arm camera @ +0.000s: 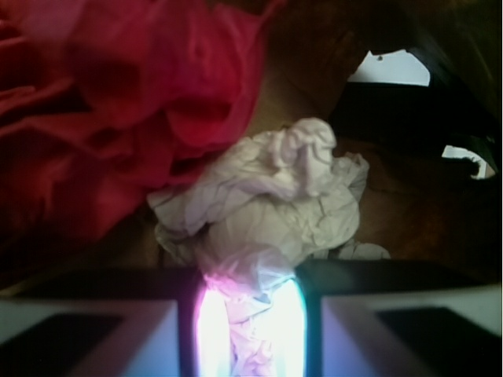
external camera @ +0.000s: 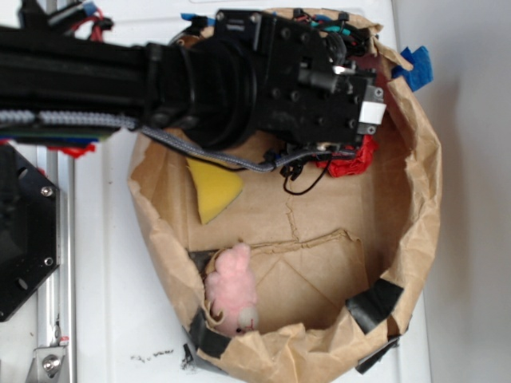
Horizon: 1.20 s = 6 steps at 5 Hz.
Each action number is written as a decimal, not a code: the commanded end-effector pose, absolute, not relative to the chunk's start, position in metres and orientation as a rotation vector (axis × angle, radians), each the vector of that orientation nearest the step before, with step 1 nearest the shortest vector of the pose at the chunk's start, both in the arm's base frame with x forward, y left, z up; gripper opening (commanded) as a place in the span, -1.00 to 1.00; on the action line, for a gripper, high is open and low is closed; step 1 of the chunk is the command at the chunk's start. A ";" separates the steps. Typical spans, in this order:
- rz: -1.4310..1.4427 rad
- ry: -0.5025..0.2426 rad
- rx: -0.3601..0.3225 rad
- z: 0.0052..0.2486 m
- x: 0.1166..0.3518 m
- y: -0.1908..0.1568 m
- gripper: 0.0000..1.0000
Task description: Grab the white paper.
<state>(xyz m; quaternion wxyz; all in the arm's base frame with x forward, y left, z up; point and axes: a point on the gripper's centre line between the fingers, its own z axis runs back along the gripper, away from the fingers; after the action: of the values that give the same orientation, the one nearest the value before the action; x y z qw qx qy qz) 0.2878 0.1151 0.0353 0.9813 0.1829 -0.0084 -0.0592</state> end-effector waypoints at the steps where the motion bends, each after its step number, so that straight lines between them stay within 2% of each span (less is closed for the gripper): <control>1: -0.112 -0.099 0.302 0.076 0.286 0.106 -1.00; 2: -0.141 -0.123 0.199 0.105 0.267 0.086 -1.00; 3: -0.164 -0.128 0.140 0.131 0.253 0.063 -1.00; 5: -0.157 -0.139 0.074 0.168 0.238 0.030 -1.00; 6: -0.117 -0.148 0.042 0.176 0.241 0.026 -1.00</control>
<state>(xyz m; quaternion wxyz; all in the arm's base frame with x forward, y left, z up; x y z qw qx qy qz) 0.2358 0.0238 0.1575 0.9975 0.0171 -0.0425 -0.0541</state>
